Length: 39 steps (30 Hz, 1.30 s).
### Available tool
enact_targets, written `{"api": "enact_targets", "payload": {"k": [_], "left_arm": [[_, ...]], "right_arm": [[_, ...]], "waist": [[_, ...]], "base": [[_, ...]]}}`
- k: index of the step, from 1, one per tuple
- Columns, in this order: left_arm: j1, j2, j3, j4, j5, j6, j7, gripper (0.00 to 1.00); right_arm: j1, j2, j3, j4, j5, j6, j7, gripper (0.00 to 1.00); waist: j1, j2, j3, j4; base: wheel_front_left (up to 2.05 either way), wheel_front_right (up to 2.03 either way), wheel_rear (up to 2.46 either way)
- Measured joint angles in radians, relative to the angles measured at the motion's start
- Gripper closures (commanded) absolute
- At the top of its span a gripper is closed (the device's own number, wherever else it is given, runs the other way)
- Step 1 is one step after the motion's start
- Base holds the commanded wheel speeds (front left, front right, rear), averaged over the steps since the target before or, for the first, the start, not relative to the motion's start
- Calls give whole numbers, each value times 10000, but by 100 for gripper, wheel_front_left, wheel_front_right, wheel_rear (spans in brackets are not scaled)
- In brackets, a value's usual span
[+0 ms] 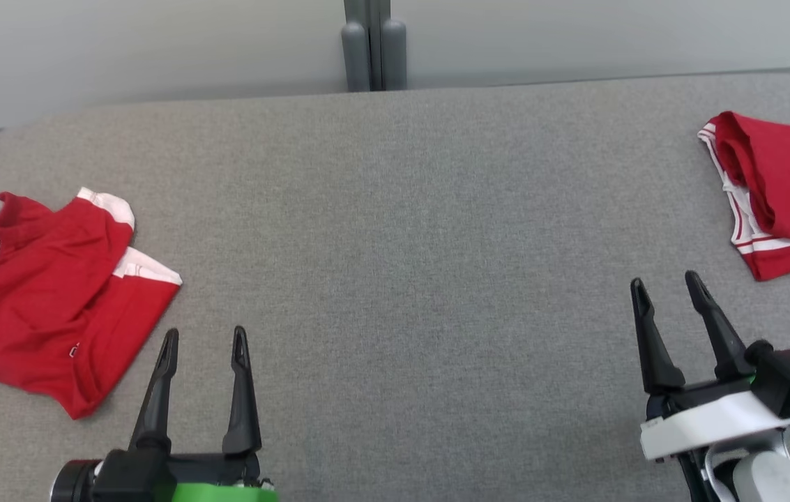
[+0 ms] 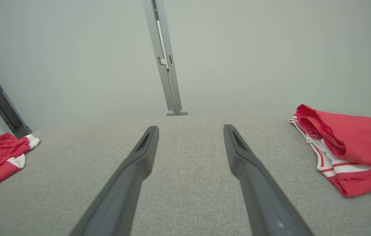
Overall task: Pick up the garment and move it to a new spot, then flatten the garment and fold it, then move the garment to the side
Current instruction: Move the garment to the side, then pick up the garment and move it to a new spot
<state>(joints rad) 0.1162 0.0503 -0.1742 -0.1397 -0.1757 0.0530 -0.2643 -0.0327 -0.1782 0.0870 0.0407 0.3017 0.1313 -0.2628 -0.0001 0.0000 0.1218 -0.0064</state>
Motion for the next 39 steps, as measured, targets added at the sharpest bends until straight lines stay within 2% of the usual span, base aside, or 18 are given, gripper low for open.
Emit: {"api": "enact_targets", "payload": {"k": [4, 14, 39], "left_arm": [[448, 0, 100, 117, 470, -6, 2, 0], [941, -4, 320, 612, 339, -84, 2, 0], [972, -4, 382, 1018, 282, -201, 2, 0]], "right_arm": [[686, 71, 58, -113, -163, 0, 0, 0], [1205, 299, 140, 13, -443, 0, 0, 0], [1320, 456, 249, 280, -481, 0, 0, 0]], "waist": [[0, 0, -630, 44], [0, 0, -1471, 68], [0, 0, -1455, 10]], "base": [[0, 0, 0], [0, 0, 0], [0, 0, 0]]}}
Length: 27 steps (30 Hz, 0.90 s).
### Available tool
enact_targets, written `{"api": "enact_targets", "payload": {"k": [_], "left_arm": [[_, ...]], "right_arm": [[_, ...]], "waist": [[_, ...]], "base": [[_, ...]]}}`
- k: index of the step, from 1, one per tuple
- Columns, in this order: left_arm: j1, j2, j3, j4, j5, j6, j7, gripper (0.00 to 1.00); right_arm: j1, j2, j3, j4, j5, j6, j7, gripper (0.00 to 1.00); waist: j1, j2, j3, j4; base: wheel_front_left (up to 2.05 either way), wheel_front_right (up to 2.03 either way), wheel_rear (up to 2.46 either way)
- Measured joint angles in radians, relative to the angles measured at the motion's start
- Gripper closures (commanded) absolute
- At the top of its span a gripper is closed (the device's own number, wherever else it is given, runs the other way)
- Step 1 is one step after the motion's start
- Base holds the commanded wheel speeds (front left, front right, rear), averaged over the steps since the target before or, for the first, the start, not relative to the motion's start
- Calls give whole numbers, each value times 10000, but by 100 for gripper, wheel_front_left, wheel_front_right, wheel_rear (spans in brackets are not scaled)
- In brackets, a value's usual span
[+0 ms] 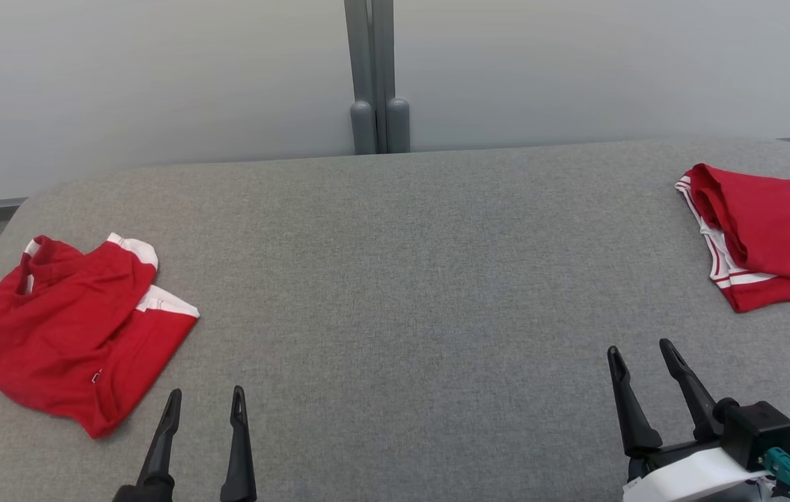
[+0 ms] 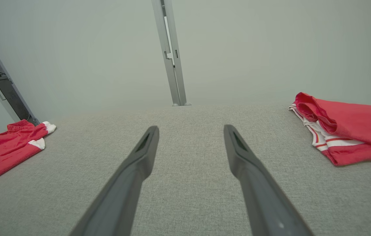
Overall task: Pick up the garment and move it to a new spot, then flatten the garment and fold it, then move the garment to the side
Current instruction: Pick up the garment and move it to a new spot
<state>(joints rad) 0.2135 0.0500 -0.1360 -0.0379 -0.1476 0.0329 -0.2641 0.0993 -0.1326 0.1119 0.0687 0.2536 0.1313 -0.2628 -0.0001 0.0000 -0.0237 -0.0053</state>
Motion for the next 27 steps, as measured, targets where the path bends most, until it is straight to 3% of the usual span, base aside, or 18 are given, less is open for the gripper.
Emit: {"api": "enact_targets", "payload": {"k": [14, 27], "left_arm": [[-43, 0, -69, 36, 4, -65, -2, 0], [-146, 0, -58, 71, 163, -180, 0, 0]], "right_arm": [[101, -58, 48, 65, -2, 0, 0, 0], [171, -90, 568, 56, 86, 0, 0, 0]], "waist": [[1, 0, 99, 197], [1, 0, 156, 1473]], "base": [[0, 0, 0], [0, 0, 0]]}}
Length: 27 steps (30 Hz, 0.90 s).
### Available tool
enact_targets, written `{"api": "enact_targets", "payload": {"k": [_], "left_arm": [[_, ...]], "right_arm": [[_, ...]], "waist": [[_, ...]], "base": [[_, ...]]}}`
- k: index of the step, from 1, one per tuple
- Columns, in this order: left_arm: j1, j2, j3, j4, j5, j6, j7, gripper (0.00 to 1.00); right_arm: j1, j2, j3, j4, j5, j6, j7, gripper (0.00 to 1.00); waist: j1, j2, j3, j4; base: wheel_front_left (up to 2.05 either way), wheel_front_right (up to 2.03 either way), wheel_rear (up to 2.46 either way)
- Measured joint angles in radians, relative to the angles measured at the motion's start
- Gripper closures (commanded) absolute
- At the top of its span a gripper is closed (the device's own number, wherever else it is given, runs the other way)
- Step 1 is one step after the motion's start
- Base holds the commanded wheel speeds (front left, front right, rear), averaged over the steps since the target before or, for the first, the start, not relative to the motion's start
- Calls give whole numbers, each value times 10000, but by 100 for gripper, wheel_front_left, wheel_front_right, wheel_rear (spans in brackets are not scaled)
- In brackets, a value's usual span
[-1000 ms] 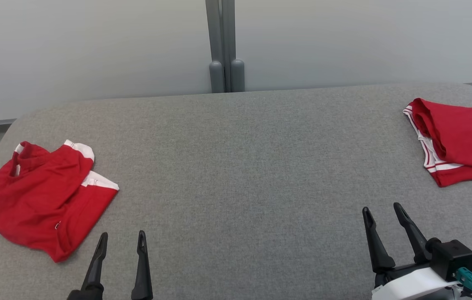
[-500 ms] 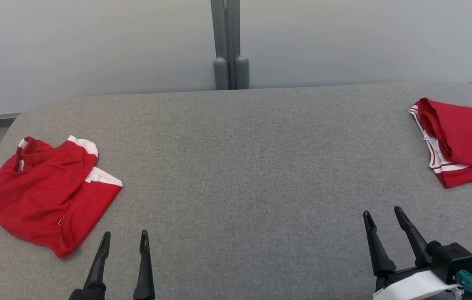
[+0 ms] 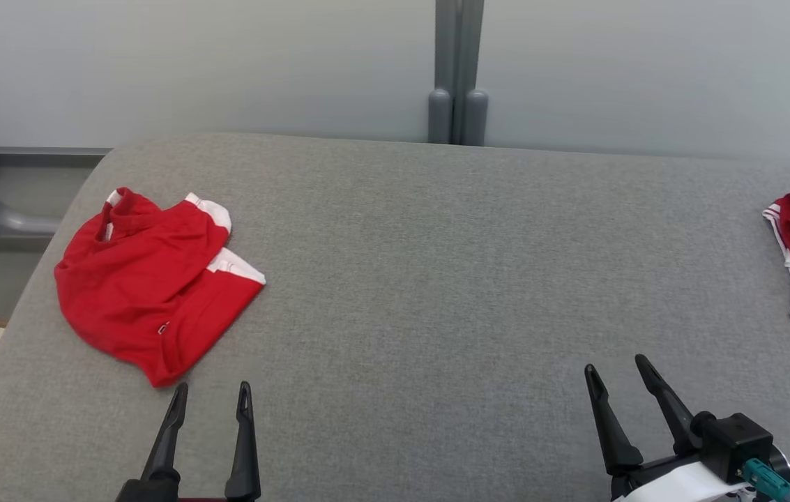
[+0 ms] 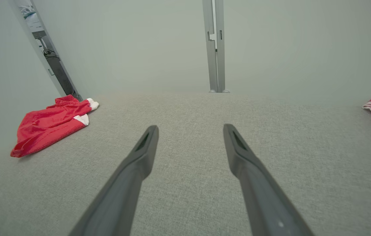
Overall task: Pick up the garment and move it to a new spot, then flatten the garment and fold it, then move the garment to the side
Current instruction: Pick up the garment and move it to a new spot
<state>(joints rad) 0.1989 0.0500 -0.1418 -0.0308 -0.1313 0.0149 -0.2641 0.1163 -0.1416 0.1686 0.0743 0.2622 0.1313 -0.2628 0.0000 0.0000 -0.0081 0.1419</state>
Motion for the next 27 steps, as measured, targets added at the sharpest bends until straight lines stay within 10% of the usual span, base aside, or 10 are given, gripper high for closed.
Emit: {"api": "enact_targets", "payload": {"k": [27], "left_arm": [[112, 0, 40, -150, 224, -15, 0, 0]], "right_arm": [[36, 25, 416, 48, 31, 0, 0, 0]], "waist": [[0, 0, -73, 2731]], "base": [[0, 0, 0]]}}
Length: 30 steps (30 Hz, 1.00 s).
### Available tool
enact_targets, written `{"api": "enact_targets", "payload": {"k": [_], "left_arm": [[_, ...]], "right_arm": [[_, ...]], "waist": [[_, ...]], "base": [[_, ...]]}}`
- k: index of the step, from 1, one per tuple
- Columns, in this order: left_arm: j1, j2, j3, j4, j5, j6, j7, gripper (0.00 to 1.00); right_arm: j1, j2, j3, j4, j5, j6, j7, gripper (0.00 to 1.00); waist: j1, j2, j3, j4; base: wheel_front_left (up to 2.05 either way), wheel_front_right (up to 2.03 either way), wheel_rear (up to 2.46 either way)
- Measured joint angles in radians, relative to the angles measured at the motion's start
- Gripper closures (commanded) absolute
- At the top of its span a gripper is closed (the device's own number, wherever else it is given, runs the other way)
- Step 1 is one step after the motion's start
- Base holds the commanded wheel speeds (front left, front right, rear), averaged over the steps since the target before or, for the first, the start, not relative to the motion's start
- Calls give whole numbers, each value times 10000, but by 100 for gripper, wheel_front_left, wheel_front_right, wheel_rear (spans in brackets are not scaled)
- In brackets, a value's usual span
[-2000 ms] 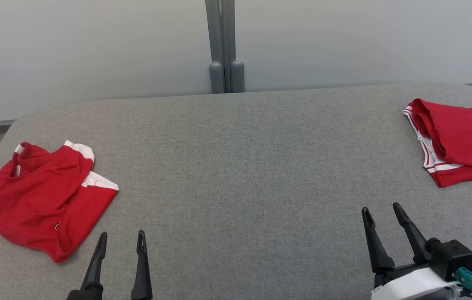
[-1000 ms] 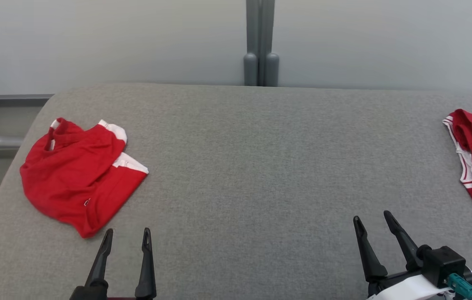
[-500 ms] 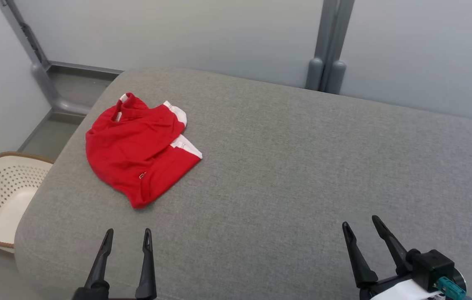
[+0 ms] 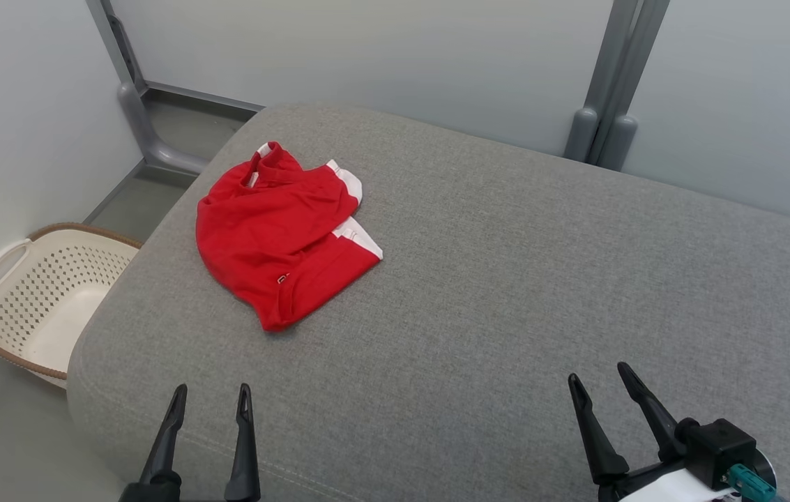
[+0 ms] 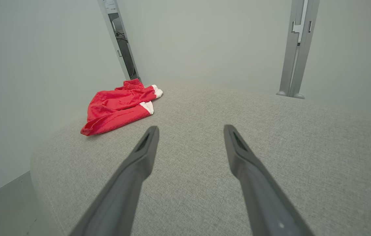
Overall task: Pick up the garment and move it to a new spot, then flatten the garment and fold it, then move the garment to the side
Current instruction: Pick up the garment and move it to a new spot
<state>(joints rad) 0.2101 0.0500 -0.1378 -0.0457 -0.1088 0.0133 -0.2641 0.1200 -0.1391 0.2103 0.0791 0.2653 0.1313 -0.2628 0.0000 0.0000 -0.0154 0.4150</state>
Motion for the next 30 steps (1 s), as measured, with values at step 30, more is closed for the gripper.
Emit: {"api": "enact_targets", "payload": {"k": [30], "left_arm": [[-10747, 1852, 211, 5444, -581, -1409, 1085, 0]], "right_arm": [[-1820, -3062, -412, -1149, -138, 2, 0, 0]], "waist": [[2, 0, 4497, -495]], "base": [[0, 0, 0]]}}
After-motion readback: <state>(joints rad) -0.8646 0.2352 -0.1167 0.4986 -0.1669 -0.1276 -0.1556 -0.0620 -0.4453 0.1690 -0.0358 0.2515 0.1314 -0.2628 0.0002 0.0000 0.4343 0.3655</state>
